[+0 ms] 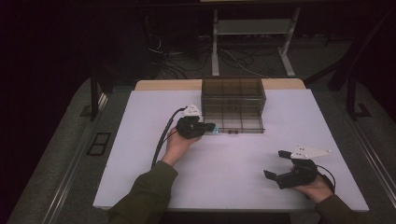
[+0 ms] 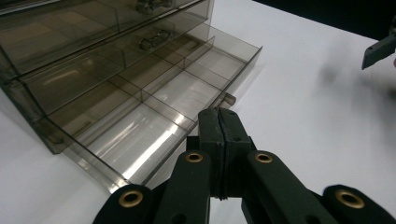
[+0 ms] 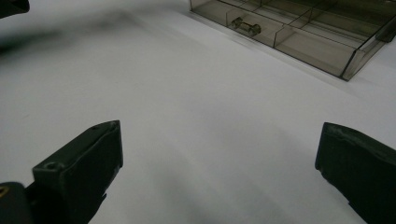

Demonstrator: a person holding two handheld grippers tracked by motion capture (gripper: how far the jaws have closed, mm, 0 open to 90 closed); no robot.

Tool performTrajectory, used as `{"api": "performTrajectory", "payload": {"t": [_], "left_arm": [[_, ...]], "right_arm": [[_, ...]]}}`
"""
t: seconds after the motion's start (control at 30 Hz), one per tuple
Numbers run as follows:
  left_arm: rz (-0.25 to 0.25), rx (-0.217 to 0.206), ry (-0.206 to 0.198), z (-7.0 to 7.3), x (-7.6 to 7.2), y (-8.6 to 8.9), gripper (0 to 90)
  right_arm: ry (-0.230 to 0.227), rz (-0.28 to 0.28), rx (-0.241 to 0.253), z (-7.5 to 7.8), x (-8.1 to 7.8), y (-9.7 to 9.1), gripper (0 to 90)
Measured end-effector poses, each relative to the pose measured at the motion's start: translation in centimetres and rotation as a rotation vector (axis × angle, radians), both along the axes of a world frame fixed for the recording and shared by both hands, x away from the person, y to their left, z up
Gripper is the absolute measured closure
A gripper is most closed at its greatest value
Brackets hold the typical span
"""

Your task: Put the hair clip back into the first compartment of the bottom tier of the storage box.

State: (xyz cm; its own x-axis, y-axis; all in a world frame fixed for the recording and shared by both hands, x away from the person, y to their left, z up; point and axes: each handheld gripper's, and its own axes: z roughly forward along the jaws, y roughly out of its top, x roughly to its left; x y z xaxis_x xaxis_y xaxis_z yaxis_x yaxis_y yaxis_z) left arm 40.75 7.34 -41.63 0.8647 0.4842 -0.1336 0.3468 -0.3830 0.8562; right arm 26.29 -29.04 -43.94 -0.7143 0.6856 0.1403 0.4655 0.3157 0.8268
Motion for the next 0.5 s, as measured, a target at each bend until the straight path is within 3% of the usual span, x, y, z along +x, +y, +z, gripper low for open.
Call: {"api": "performTrajectory", "payload": {"t": [0.5], "left_arm": [[0.034, -0.014, -0.029, 1.4, 2.1, 0.2, 89.3]], "right_arm": [[-0.002, -0.005, -0.003, 0.0, 0.0, -0.1, 0.3]]}}
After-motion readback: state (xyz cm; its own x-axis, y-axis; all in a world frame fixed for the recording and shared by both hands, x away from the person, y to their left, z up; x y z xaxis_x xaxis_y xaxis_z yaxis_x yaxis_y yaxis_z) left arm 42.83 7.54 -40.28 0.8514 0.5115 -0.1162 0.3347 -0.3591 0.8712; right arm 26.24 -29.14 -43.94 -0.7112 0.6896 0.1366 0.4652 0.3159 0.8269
